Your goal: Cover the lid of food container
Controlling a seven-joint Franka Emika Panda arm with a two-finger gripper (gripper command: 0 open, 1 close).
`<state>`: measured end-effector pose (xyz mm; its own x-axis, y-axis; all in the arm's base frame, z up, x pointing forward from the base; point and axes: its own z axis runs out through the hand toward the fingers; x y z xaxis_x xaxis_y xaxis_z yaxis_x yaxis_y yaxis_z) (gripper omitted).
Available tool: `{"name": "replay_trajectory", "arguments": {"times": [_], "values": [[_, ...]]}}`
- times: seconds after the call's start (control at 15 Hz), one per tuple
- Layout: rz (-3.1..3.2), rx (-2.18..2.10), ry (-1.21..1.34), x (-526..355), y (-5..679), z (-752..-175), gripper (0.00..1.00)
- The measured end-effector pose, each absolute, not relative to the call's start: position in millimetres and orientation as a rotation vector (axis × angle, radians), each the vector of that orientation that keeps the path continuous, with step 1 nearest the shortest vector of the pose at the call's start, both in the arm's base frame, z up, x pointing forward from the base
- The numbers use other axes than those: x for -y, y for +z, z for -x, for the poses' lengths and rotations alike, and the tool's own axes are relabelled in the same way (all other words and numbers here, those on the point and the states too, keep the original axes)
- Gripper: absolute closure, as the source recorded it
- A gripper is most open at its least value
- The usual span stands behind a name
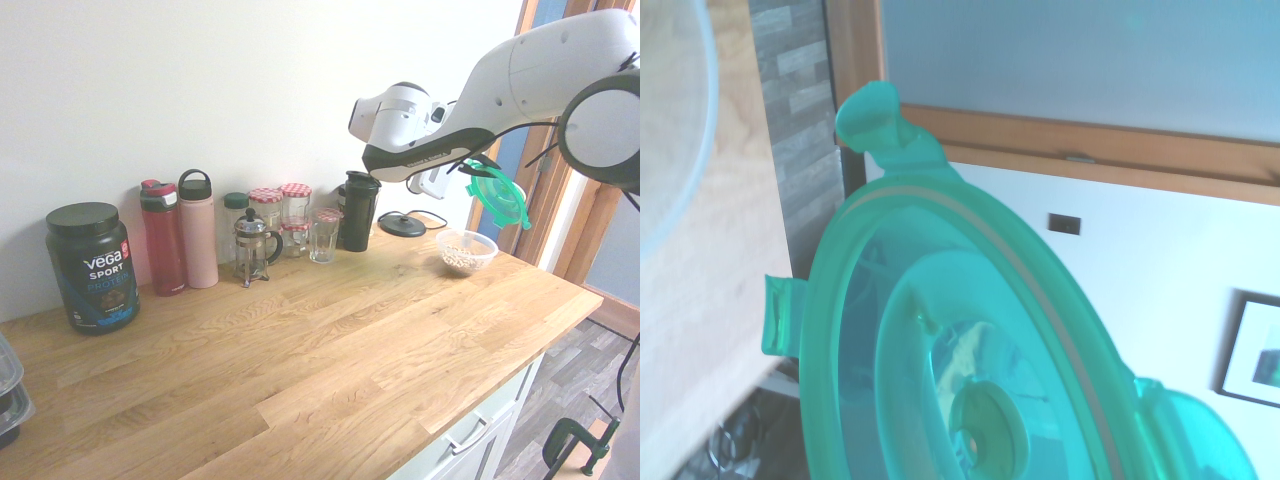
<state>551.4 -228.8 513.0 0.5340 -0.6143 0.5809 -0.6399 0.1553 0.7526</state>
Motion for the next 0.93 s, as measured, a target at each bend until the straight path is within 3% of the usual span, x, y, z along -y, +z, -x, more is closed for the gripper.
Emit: {"name": "replay_trajectory", "arguments": {"times": [0.47, 0.93], "values": [[-1.482, 1.176, -0.009, 306, 483, -578, 1.0], [-1.465, 1.193, 0.025, 317, 454, -610, 1.0]]}}
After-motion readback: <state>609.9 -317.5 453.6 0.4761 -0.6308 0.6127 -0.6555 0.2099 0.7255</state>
